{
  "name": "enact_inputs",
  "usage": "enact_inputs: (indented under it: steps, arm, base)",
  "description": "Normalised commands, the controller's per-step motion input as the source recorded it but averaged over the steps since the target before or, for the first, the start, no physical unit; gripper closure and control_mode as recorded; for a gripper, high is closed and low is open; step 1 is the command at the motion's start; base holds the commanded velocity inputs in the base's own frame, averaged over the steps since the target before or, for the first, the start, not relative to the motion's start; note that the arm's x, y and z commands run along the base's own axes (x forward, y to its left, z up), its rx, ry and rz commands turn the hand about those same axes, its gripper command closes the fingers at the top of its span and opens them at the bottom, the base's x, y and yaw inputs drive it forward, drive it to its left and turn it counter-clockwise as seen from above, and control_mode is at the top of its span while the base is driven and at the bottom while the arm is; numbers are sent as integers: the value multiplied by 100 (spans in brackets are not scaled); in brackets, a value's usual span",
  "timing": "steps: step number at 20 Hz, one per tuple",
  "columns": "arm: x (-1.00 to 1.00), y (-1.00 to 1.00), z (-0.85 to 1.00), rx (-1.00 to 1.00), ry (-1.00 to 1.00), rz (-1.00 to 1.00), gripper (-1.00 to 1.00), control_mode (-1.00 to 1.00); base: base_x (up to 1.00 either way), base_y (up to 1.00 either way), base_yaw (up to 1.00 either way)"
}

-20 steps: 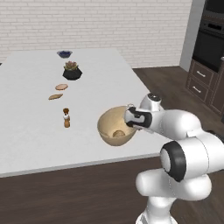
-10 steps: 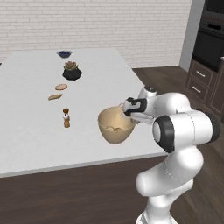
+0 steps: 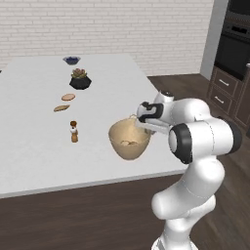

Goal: Open the cabinet, pick up the bread from the cabinet and place it in the basket. Then move the basket to the dining counter.

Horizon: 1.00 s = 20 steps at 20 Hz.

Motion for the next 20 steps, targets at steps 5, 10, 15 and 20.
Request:
enact_inputs:
  steps: [5, 10, 15, 20]
  arm:
    - [1, 13, 0, 0, 0, 5, -100, -100]
    - [0, 1, 0, 0, 0, 4, -100, -100]
    - [0, 2, 5, -3, 0, 0, -100, -100]
    - [-27, 0, 57, -11, 0, 0, -100, -100]
  base:
    - [0, 0, 0]
    - [0, 0, 0]
    - [0, 0, 0]
    - [0, 0, 0]
